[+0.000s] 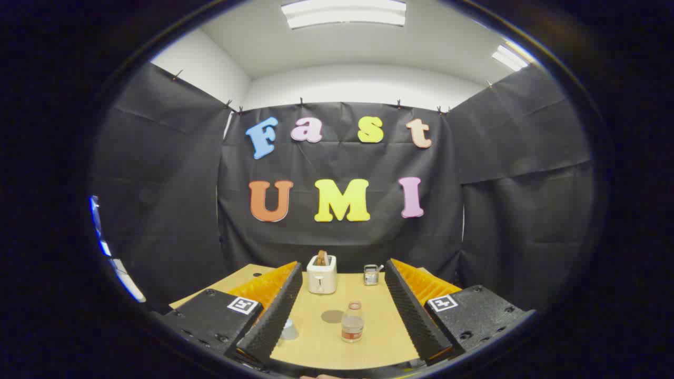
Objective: Take the bottle from table, then pour the juice into the cup, finally place the bottle on the coaster
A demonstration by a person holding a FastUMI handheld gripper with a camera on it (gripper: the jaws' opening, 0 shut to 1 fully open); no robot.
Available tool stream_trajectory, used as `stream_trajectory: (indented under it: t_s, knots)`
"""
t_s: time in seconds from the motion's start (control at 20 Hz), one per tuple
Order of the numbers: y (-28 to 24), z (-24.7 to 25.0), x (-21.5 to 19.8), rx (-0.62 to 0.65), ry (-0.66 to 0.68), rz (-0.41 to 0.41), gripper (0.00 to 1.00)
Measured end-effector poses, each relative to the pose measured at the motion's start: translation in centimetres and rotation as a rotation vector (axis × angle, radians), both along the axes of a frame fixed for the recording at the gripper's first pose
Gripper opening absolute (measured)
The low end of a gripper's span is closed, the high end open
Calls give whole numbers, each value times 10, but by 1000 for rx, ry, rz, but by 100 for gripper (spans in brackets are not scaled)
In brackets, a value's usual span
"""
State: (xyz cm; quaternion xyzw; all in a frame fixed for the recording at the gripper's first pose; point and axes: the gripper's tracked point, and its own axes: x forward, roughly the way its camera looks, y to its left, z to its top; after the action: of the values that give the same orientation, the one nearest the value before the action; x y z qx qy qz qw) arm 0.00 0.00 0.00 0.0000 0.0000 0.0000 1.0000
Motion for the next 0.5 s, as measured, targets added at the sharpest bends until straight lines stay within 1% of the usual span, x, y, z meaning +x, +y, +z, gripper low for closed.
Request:
stream_trajectory:
  t_s: [0.2,0.5]
  knots:
    - [0,-4,1,30,13,3,100]
    - [5,-5,1,6,-3,2,100]
